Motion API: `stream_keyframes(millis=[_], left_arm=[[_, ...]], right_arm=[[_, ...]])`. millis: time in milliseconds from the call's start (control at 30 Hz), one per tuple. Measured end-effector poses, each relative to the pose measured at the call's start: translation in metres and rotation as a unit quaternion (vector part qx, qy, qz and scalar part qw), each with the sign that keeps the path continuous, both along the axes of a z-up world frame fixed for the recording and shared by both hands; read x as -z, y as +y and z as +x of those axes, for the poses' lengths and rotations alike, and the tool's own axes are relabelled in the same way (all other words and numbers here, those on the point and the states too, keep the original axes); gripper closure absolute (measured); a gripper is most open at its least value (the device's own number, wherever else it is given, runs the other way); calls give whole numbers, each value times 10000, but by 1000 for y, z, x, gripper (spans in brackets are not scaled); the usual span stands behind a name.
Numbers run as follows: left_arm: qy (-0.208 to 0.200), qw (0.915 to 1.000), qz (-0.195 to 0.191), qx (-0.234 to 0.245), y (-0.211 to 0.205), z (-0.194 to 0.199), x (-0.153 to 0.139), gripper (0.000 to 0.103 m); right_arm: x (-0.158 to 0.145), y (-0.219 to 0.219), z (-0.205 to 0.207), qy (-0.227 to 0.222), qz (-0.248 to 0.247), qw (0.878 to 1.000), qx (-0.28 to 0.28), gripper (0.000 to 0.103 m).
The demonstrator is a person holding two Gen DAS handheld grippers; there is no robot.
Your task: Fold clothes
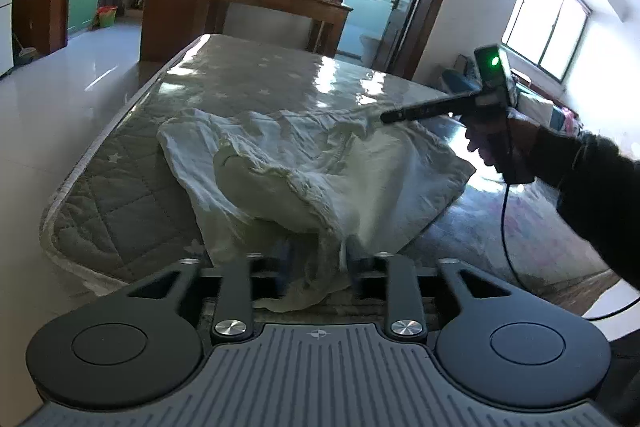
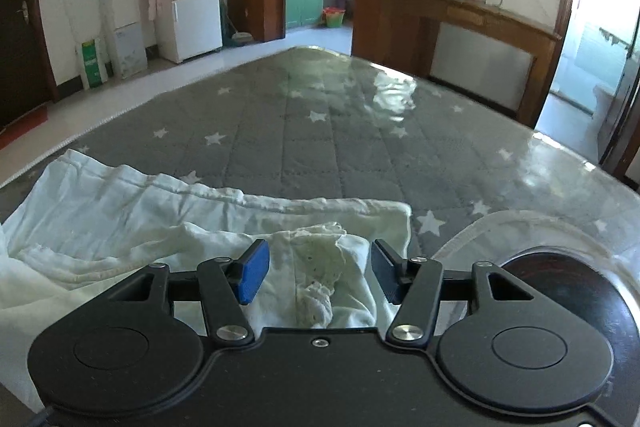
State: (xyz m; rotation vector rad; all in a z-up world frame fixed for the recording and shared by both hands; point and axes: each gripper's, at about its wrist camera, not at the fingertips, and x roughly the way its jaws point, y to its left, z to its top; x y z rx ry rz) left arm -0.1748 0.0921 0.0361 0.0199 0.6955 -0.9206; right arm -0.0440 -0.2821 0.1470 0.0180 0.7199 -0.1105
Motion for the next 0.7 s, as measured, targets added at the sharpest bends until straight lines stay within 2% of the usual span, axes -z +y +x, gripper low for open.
stream_keyframes(millis=[133,233,333,467,500,533,600,700], left_arm=[[43,9998,-105,-131,1,6,-9,55],[173,9993,-197,-280,-4,18,-11,53],[502,9974,-331,-389,-15,39,-11,50],[696,9963,-237,-440,-35,60,-7,51],[724,9962,-183,-451,-39,64,-6,54],[752,9960,-129,-463,-43,67,-5,67],[802,9957,-33,-453,-51,73,-4,85],[764,9961,-84,-439,-52,75,-6,92]], right_arm=[[3,6,-4,-18,-20,9999,-122,60],[2,11,-9,-64,-124,9997,-184,65],[-2,13,-15,-116,-149,9997,-136,71],[-7,18,-24,-219,-281,9992,-156,75],[-8,19,-26,-256,-332,9990,-157,76],[-10,21,-29,-294,-388,9987,-160,78],[-14,24,-36,-383,-542,9976,-172,78],[-20,28,-44,-493,-751,9957,-207,78]])
